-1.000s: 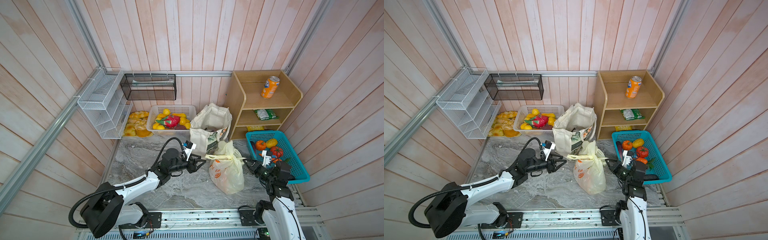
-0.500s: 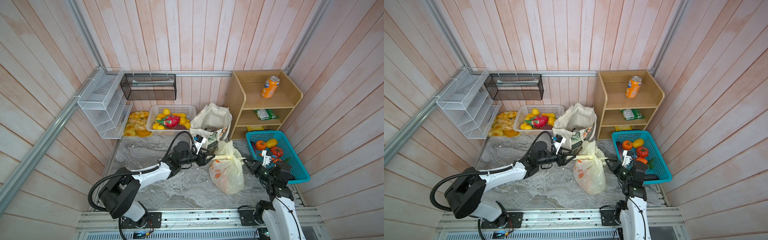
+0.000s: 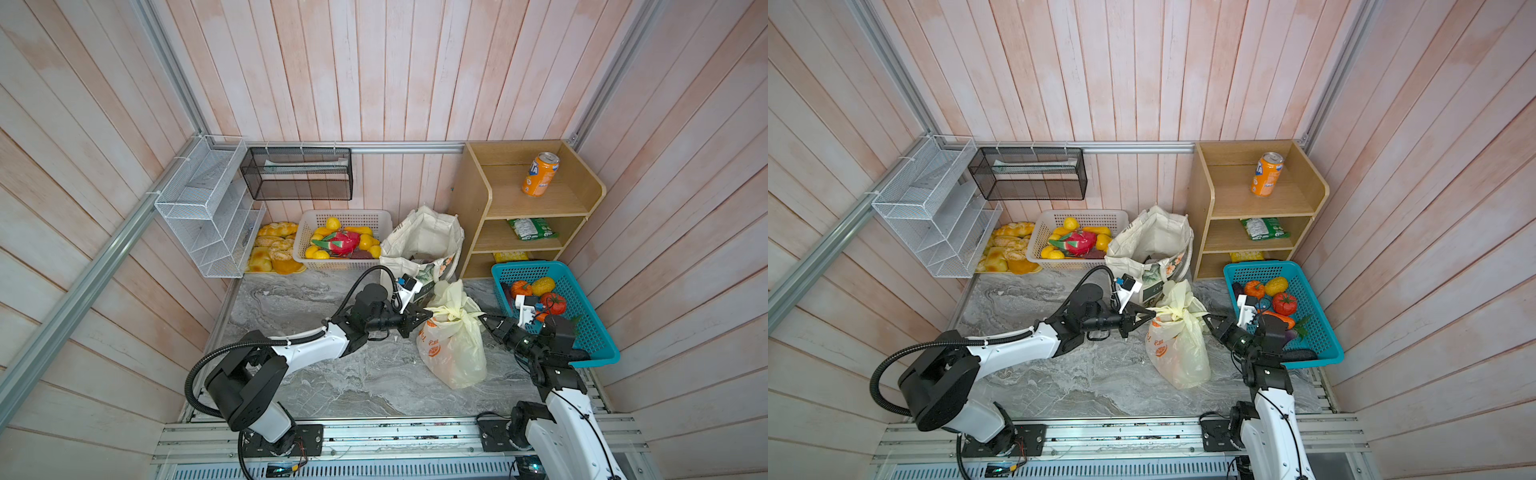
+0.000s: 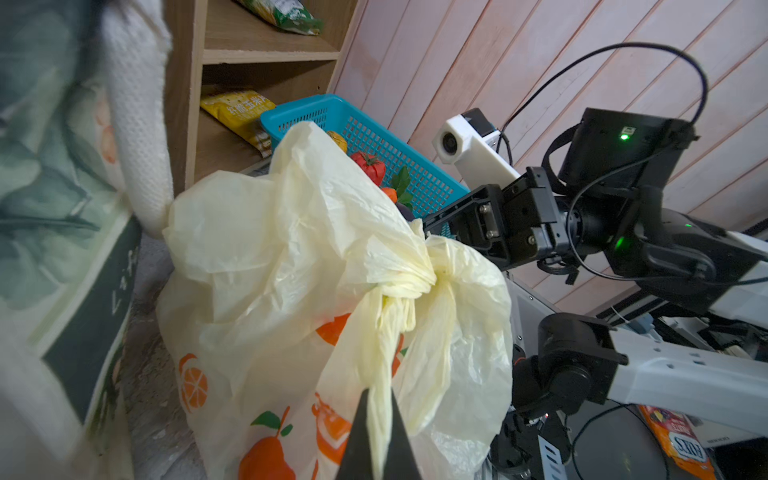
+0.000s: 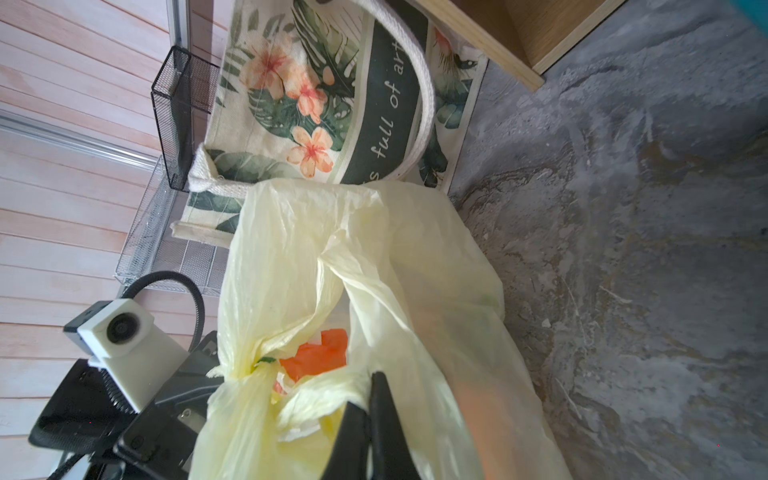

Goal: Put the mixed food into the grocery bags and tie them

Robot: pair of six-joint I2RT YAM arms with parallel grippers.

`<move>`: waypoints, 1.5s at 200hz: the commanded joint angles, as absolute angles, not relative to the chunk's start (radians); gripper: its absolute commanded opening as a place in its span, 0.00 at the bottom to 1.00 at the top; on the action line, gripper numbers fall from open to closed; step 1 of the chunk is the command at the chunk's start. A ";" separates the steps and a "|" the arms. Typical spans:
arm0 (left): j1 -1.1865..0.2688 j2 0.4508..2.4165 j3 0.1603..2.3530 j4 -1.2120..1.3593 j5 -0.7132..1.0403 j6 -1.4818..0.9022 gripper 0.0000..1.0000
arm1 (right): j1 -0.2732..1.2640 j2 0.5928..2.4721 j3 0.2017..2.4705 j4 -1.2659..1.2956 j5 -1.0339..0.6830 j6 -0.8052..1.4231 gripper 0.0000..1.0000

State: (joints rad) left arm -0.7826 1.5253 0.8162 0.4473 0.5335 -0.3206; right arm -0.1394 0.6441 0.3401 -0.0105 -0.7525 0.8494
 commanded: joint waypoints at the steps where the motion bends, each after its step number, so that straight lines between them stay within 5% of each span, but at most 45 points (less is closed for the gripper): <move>1: -0.752 1.418 0.757 0.412 0.480 -0.280 0.00 | -0.178 0.616 0.388 -0.047 -0.641 0.844 0.00; 32: -0.670 1.310 0.632 0.391 0.479 -0.277 0.00 | -0.313 0.581 0.350 -0.038 -0.618 0.903 0.00; 129: -0.603 1.163 0.528 0.281 0.420 -0.227 0.00 | -0.354 0.578 0.298 -0.046 -0.469 0.930 0.00; 196: -0.575 1.078 0.493 0.234 0.444 -0.221 0.00 | -0.364 0.593 0.239 0.036 -0.541 0.963 0.00; 300: -0.736 1.325 0.775 0.144 0.457 -0.124 0.00 | 0.463 0.815 0.594 -0.134 -0.066 0.699 0.00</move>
State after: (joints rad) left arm -0.7097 1.2869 0.7242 0.1642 0.4671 -0.1589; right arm 0.3374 0.7689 0.5625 -0.1253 -0.2054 0.7582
